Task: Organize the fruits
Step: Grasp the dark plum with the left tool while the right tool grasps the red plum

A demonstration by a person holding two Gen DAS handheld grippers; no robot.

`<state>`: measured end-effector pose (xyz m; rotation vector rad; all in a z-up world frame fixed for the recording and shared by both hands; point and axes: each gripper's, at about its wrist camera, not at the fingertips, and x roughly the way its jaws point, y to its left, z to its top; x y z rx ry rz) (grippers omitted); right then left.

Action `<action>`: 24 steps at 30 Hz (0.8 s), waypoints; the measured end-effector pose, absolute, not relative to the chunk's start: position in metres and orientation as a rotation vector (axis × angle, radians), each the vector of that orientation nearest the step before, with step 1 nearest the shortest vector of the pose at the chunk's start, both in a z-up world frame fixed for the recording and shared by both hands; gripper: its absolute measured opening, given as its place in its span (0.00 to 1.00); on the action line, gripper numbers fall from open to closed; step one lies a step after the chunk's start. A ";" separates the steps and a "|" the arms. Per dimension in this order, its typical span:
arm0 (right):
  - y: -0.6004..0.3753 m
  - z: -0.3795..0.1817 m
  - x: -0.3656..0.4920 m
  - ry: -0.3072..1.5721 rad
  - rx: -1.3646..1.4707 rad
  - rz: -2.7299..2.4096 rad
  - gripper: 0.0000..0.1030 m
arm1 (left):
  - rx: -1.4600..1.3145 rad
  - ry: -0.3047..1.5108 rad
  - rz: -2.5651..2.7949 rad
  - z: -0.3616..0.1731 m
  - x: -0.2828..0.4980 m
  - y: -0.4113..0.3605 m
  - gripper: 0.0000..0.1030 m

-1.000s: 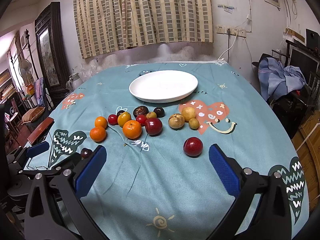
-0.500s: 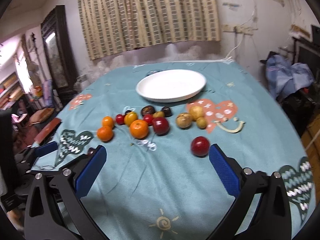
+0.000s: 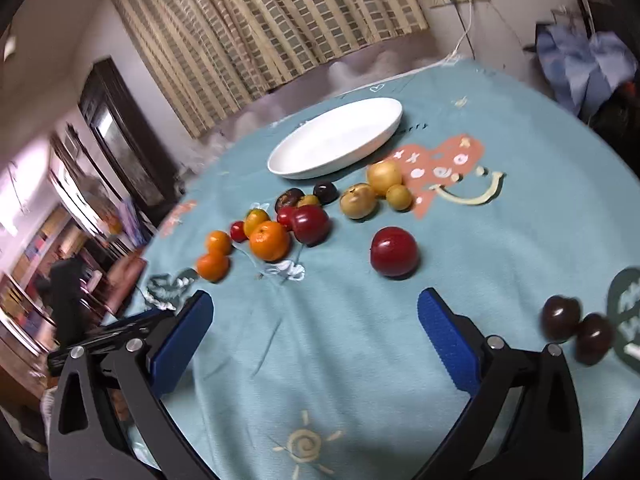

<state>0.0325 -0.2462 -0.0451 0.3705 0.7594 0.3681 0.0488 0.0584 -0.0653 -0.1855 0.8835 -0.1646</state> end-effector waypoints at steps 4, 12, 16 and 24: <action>-0.246 -0.042 0.030 0.718 0.349 0.386 0.99 | -0.175 0.919 -0.210 -0.074 0.061 0.047 0.62; -0.239 -0.042 0.045 0.779 0.284 0.435 0.99 | -0.137 0.943 -0.227 -0.085 0.073 0.037 0.55; -0.230 -0.043 0.060 0.793 0.183 0.414 0.96 | -0.109 0.952 -0.219 -0.086 0.076 0.033 0.55; -0.228 -0.059 0.095 0.862 0.098 0.308 0.54 | -0.161 0.946 -0.223 -0.087 0.074 0.044 0.45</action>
